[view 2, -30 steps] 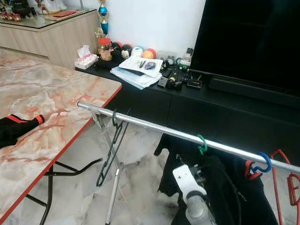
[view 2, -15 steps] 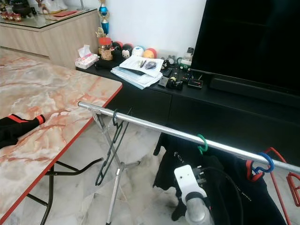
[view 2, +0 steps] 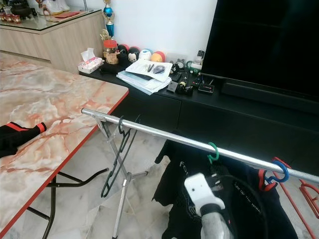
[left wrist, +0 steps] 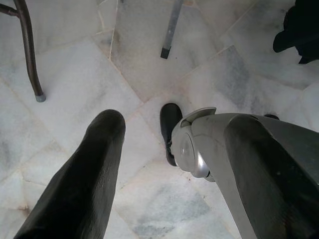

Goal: Hang hanger

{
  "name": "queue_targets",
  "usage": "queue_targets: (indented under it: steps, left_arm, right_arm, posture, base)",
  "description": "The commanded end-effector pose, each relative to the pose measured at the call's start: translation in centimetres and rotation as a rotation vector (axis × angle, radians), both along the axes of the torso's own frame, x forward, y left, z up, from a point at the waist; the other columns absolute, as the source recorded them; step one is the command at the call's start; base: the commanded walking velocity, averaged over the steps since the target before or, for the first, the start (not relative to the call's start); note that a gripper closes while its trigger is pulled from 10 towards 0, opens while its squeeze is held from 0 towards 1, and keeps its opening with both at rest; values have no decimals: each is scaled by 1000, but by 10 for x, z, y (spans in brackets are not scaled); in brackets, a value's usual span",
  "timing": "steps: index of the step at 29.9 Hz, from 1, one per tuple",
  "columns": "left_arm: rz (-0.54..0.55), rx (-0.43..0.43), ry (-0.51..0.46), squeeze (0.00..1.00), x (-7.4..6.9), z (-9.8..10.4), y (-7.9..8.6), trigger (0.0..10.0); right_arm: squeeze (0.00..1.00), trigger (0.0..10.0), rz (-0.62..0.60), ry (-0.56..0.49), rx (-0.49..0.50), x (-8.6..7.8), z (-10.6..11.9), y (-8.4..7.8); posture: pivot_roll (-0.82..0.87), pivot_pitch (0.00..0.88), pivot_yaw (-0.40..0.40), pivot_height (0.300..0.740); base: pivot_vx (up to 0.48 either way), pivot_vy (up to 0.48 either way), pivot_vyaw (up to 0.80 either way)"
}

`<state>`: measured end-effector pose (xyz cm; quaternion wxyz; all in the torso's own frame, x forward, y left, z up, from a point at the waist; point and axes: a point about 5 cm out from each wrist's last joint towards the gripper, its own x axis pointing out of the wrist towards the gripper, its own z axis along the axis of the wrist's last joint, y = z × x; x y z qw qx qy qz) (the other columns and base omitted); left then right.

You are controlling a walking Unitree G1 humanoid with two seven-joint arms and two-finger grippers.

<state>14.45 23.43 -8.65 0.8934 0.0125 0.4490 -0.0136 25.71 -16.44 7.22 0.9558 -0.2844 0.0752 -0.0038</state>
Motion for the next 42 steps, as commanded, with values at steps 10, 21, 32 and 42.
queue_targets:
  steps: [10,21,32,42]
  left_arm:
    - [-4,1,33,0,-7,-2,2,10000]
    - [0,1,31,0,-6,-2,2,10000]
    - [1,-1,32,0,-7,-2,3,10000]
    - [0,0,32,0,-7,-2,3,10000]
  right_arm:
    - [0,10000,32,10,4,8,-3,9]
    - [0,10000,117,21,-80,26,-12,12]
    - [0,10000,24,34,-131,34,-21,-2]
    - [0,10000,-31,15,-143,35,-23,-8]
  posture:
    - [151,55,-7,740]
    - [158,55,-2,740]
    - [166,56,1,740]
    - [166,56,4,740]
  base:
    - [0,0,0]
    - [0,0,0]
    - [0,0,0]
    - [0,0,0]
